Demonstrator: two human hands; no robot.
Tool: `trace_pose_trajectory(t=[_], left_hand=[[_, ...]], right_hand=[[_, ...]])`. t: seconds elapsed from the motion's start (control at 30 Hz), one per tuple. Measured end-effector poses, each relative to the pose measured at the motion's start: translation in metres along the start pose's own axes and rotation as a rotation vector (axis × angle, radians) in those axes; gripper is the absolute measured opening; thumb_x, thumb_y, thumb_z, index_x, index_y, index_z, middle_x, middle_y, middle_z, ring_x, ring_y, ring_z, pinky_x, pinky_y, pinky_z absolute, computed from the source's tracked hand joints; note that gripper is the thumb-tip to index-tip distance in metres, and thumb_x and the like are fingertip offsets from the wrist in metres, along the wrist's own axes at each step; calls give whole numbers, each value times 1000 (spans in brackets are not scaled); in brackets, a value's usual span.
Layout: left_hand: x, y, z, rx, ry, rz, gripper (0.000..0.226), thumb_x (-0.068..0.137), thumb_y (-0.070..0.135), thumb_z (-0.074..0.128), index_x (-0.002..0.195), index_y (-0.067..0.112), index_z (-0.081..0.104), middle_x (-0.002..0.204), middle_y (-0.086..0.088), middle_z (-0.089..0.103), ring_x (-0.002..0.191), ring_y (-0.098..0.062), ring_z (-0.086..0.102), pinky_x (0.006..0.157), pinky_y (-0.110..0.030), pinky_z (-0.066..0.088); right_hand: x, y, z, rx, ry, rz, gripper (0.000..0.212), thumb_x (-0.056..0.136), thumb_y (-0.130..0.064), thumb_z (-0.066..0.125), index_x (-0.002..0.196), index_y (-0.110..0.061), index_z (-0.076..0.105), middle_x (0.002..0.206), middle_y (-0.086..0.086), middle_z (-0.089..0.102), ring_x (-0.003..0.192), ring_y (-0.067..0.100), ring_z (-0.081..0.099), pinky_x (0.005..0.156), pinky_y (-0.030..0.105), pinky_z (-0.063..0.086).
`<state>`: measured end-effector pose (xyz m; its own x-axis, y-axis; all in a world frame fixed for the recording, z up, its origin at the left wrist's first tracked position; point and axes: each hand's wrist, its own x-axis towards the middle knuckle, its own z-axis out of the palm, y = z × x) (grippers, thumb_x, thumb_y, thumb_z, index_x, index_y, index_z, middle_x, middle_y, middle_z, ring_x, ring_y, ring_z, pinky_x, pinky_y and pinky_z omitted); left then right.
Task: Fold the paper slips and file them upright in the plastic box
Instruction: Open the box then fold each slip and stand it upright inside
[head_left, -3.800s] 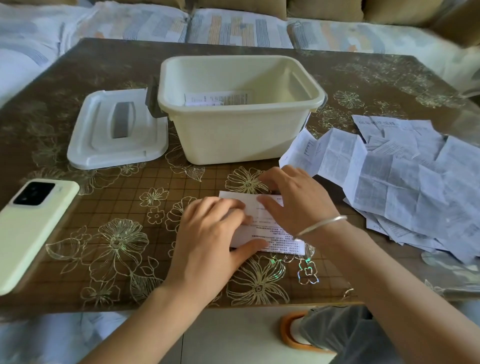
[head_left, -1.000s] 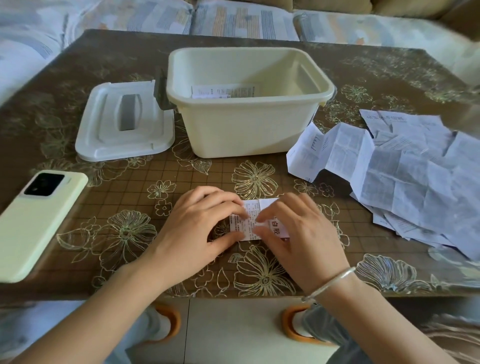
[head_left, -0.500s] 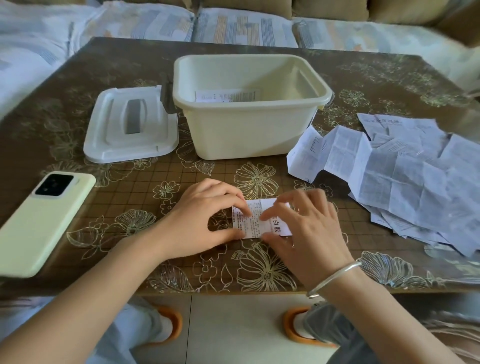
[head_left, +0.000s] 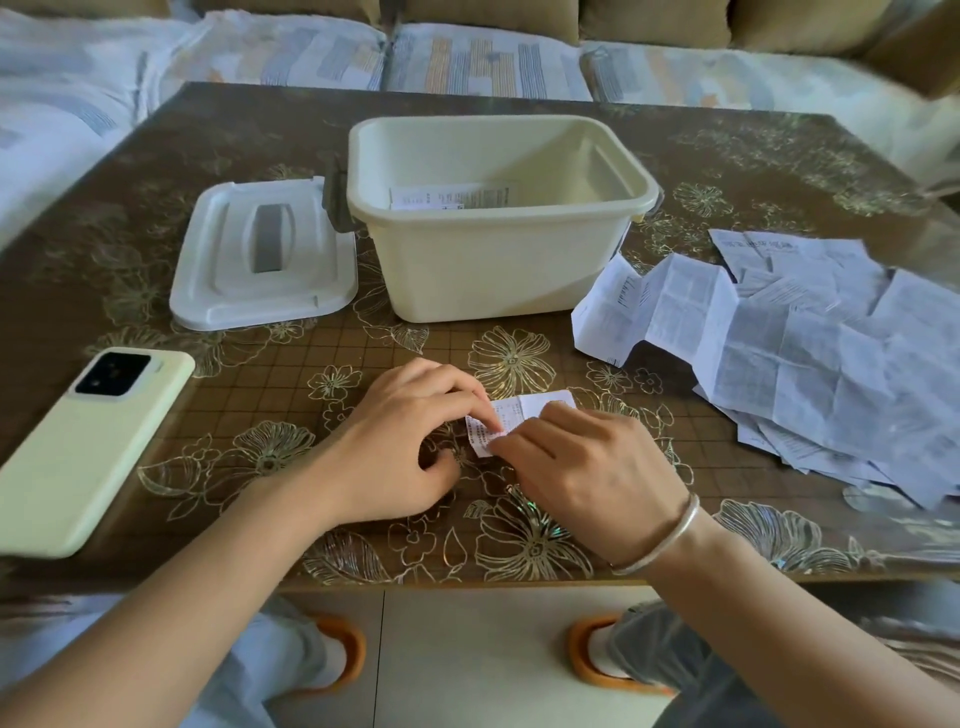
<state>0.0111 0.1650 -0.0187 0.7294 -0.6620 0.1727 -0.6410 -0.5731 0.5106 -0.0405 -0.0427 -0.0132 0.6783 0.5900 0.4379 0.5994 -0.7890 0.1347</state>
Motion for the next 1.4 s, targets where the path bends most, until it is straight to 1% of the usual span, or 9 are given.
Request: trace_pose_trajectory(t=[0.27, 0.47, 0.67, 0.83, 0.97, 1.07, 1.13, 1.27, 1.4], left_hand=[[-7, 11, 12, 208, 169, 124, 36, 82, 31, 55, 113, 18, 68, 120, 8, 63, 118, -15, 53, 105, -35, 38], [-9, 23, 27, 151, 313, 172, 16, 86, 22, 61, 89, 16, 75, 91, 8, 70, 92, -14, 62, 86, -34, 48], [-9, 38, 36, 100, 359, 14, 23, 89, 34, 58, 81, 16, 69, 74, 9, 65, 71, -11, 57, 75, -32, 47], [-1, 48, 38, 19, 404, -157, 24, 85, 41, 59, 92, 20, 68, 72, 17, 59, 67, -4, 54, 71, -29, 48], [1, 51, 42, 38, 426, -206, 42, 78, 32, 68, 117, 15, 63, 78, 18, 57, 71, -4, 54, 77, -28, 51], [1, 50, 43, 124, 400, -232, 57, 77, 32, 71, 129, 12, 55, 107, 4, 61, 93, -10, 55, 84, -24, 48], [2, 51, 42, 159, 386, -204, 51, 78, 30, 72, 125, 13, 59, 119, -1, 57, 103, -14, 55, 86, -27, 51], [2, 51, 43, 230, 345, -72, 16, 85, 20, 64, 99, 15, 70, 108, 4, 64, 103, -17, 56, 84, -36, 51], [1, 48, 43, 182, 345, -69, 22, 91, 28, 56, 100, 17, 72, 106, 8, 68, 102, -12, 60, 87, -33, 50]], right_hand=[[-32, 3, -4, 242, 105, 266, 14, 82, -8, 57, 87, -16, 67, 74, -6, 66, 60, 16, 64, 41, 33, 49], [-49, 9, -6, 517, 87, 400, 16, 82, -16, 54, 93, -24, 63, 94, -10, 69, 89, 12, 67, 66, 36, 56], [-49, 6, -6, 523, 148, 617, 23, 83, -45, 63, 97, -27, 64, 88, -26, 56, 86, 1, 58, 70, 15, 47], [-36, 1, 4, 503, 176, 745, 32, 79, -45, 64, 104, -26, 60, 72, -19, 59, 80, 9, 55, 65, 23, 46], [-32, 1, 9, 393, 126, 752, 38, 78, -40, 71, 110, -26, 58, 77, -16, 56, 77, 12, 48, 63, 30, 46], [-32, 3, 9, 357, 82, 729, 41, 78, -39, 70, 115, -28, 57, 97, -11, 54, 87, 12, 49, 69, 28, 45], [-30, 4, 8, 336, 74, 690, 32, 80, -35, 69, 110, -28, 62, 108, -7, 54, 95, 14, 50, 69, 26, 45], [-30, 5, 9, 199, 98, 456, 14, 86, -27, 60, 93, -22, 71, 112, -3, 61, 101, 20, 54, 72, 29, 48], [-33, 10, 9, 198, 58, 342, 21, 89, -29, 58, 100, -22, 74, 109, -7, 68, 108, 18, 59, 80, 35, 51]])
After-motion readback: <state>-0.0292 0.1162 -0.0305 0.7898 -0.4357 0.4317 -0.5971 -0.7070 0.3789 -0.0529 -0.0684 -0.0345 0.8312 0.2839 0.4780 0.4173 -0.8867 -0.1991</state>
